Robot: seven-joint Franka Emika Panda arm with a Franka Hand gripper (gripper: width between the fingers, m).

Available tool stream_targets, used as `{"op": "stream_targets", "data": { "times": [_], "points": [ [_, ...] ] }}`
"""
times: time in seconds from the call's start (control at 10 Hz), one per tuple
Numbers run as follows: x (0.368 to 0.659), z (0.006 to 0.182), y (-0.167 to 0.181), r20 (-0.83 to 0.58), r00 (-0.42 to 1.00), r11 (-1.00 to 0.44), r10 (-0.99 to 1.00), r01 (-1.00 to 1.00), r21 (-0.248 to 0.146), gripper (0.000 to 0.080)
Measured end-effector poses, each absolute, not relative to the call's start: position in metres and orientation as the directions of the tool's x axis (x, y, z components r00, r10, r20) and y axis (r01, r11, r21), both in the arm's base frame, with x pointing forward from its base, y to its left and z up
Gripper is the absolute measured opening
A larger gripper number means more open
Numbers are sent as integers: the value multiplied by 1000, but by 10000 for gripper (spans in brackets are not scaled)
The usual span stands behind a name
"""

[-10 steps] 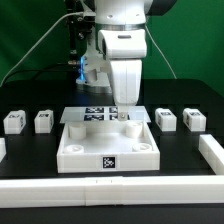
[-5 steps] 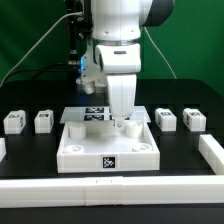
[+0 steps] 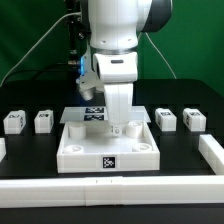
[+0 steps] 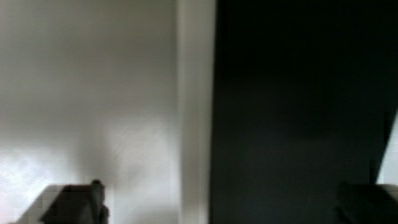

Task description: Assemble one leg

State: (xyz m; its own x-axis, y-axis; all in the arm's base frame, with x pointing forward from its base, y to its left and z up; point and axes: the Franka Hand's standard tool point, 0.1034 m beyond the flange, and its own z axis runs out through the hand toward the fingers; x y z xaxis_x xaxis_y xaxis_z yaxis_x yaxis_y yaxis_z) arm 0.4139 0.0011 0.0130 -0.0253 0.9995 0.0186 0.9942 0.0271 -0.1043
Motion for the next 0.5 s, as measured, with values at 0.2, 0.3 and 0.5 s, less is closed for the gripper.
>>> {"op": "stream_targets", "data": {
  "times": [0.2,0.3,0.5],
  "points": [
    [414,13,1,19,-24,26,1000,994,-105,402],
    [415,13,1,18,-24,25,1000,994,-104,402],
    [416,13,1,18,-23,25,1000,994,-102,198]
  ]
}}
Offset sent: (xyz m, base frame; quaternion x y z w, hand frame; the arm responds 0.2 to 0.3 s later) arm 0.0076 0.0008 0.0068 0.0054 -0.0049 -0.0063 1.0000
